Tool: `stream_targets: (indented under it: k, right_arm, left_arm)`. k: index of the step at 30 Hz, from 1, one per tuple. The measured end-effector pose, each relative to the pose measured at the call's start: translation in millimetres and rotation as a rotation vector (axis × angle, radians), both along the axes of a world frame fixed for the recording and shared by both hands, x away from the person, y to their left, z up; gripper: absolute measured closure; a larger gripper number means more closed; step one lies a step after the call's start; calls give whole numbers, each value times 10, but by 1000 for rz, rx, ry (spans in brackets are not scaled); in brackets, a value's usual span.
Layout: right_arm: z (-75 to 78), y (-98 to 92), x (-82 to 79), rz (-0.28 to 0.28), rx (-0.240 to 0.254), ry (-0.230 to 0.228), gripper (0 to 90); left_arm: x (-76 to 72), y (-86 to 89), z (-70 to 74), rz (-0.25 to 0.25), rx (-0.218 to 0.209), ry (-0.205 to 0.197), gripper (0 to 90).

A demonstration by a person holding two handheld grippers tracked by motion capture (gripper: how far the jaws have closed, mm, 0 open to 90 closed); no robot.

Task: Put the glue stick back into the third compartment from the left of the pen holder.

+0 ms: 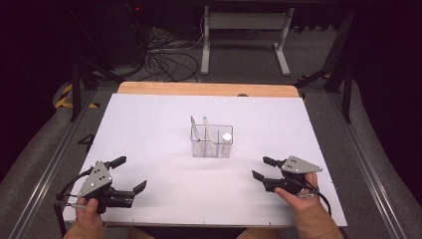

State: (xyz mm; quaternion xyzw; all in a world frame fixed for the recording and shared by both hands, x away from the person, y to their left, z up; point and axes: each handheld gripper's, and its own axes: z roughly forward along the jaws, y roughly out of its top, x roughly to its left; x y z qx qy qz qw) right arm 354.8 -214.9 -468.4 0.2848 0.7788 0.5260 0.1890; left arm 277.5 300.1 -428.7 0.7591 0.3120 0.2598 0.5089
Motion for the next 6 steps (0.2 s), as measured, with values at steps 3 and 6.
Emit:
stream_targets:
  k: [3, 6]
  right_arm:
    - [14, -11, 0, -1, -6, -9, 299]
    - [30, -19, -4, 12, -28, -13, 272]
  left_arm:
    - [9, 11, -10, -3, -3, 3, 32]
    - [22, 3, -18, 0, -1, 5, 33]
